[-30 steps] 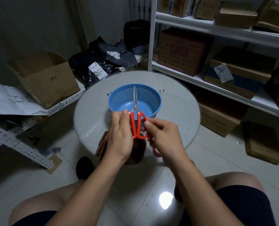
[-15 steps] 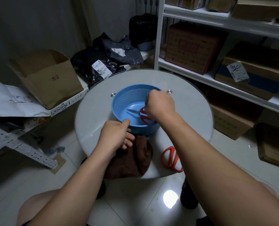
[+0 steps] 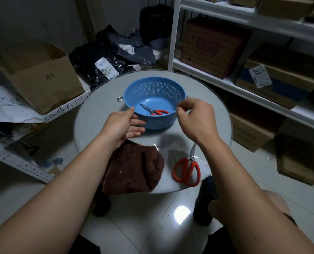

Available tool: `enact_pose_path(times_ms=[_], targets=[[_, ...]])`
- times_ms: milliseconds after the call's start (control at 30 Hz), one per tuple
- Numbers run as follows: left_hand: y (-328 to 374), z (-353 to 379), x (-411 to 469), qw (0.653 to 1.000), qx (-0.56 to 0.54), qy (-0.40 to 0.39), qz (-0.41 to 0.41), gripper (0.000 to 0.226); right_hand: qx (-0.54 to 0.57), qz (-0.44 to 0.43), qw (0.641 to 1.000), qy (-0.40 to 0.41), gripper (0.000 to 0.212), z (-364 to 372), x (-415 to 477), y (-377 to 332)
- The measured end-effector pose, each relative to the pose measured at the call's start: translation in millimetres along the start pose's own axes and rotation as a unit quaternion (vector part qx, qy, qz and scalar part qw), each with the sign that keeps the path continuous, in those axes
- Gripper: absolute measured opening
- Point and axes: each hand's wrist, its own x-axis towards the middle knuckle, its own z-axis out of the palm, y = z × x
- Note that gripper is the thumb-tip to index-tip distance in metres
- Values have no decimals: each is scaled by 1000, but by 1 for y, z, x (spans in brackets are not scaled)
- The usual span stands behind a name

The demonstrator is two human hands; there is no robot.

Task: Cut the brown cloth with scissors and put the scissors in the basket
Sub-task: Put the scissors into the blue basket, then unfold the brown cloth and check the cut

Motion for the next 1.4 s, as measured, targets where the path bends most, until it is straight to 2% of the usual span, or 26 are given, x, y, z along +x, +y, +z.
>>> enact_pose_path(times_ms=[67, 133, 233, 267, 333, 400, 467, 533, 600, 667, 733, 800, 867, 933, 967, 1067, 1100, 1200, 1267, 1333, 1400], targets=[[-4, -8, -17, 998, 39, 23, 40, 31, -23, 55, 996, -68, 24, 3, -24, 0], [-15, -22, -36, 988, 99, 65, 94, 25, -44, 108, 982, -149, 44, 11, -55, -6], [-38, -43, -64, 970, 159, 115, 145, 13, -76, 151, 965, -198, 65, 27, -100, -18], [-45, -48, -73, 966, 170, 124, 151, 10, -81, 147, 966, -198, 61, 34, -110, -19], [-58, -55, -93, 958, 200, 139, 151, 8, -49, 123, 974, -183, 40, 42, -124, -17], [-70, -60, -103, 952, 223, 152, 145, 8, 44, 140, 977, -152, 23, 43, -127, -10], [-78, -65, -109, 950, 232, 157, 135, 9, 184, 204, 951, -141, 9, 38, -129, -5], [-81, -67, -111, 949, 243, 157, 125, 18, 278, 225, 923, -140, 11, 29, -131, -2], [-78, -67, -114, 937, 275, 142, 160, 37, 286, 189, 929, -142, 20, 19, -135, -5], [-71, -64, -118, 901, 343, 86, 252, 60, 268, 127, 946, -132, 28, 11, -136, -8], [-60, -61, -118, 837, 432, 25, 333, 72, 265, 73, 951, -140, 40, 4, -138, -10], [-50, -60, -118, 795, 488, -17, 360, 61, 267, 38, 949, -165, 46, -2, -142, -11], [-45, -62, -121, 774, 515, -54, 366, 35, 253, 29, 947, -194, 45, -5, -147, -6], [-45, -66, -130, 781, 506, -99, 353, 20, 246, 75, 940, -226, 34, -10, -154, -3], [-47, -67, -138, 789, 498, -117, 340, 19, 268, 125, 925, -239, 28, -11, -156, -1], [-63, -70, -158, 779, 508, -131, 344, 25, 381, 299, 841, -242, 14, -9, -159, -3], [-71, -70, -166, 772, 513, -133, 351, 26, 384, 322, 834, -230, 17, -5, -160, -3], [-89, -74, -181, 746, 522, -115, 398, 27, 277, 286, 896, -197, 39, 10, -164, -5], [-92, -78, -190, 743, 511, -98, 421, 27, 237, 267, 918, -174, 39, 17, -171, -4], [-81, -80, -198, 785, 465, -78, 402, 26, 225, 235, 938, -122, 25, 20, -176, -4], [-58, -78, -202, 840, 397, -67, 364, 23, 235, 155, 956, -79, 15, 16, -174, -7]])
